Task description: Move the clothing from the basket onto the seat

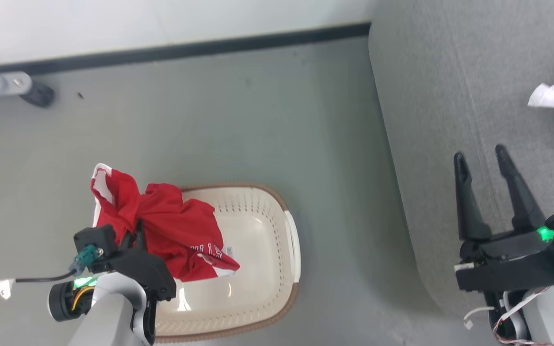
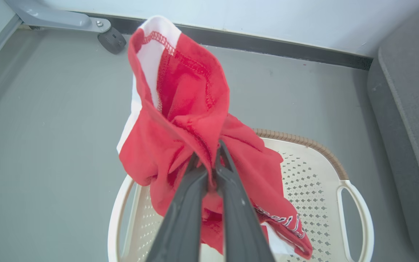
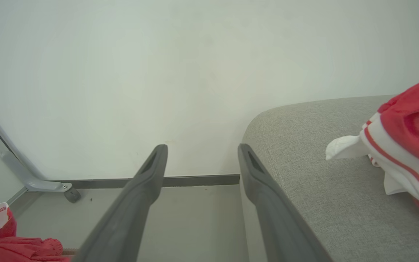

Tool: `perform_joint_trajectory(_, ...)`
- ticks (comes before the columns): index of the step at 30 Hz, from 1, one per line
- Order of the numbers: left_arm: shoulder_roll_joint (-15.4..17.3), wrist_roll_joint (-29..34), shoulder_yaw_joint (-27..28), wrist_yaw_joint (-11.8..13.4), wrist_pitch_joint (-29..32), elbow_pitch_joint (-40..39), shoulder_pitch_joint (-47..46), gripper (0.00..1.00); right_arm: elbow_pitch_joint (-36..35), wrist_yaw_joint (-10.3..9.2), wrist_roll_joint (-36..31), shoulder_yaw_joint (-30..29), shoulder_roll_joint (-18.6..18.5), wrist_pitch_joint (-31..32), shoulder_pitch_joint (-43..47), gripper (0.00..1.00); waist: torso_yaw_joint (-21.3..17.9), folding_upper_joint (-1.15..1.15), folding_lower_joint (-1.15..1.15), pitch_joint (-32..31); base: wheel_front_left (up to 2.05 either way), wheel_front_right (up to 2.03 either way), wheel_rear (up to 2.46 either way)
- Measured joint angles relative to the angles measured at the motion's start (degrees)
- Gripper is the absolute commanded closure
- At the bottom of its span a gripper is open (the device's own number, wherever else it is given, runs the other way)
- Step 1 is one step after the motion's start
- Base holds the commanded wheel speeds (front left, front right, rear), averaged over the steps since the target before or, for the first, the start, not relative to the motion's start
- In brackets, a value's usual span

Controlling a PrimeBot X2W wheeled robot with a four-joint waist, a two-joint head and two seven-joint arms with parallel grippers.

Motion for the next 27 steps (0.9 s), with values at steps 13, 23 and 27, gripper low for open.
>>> perform_joint_trajectory(13, 0.04, 2.20, -1.21, -2.45, 0.00, -9.46, 7.13, 1.00, 4.39, 0.49, 0.41, 1.97, 0.68, 0.01, 5.73, 0.00, 2.00, 0.00, 0.00, -10.65, 0.00, 0.00, 0.00)
perform_joint_trajectory(23, 0.07, 3.12, -4.30, -6.57, -0.01, -22.94, 13.85, 1.00, 4.90, 0.98, 0.77, 4.55, 1.76, 0.60, 10.81, 0.00, 2.52, -0.01, 0.00, -19.40, 0.00, 0.00, 0.00)
perform_joint_trajectory(27, 0.14, 3.19, -6.60, -7.35, -0.01, -27.57, 16.74, 1.00, 4.55, 0.99, 0.77, 5.27, 2.10, 0.69, 12.13, 0.00, 2.39, 0.00, 0.00, -21.73, 0.00, 0.00, 0.00)
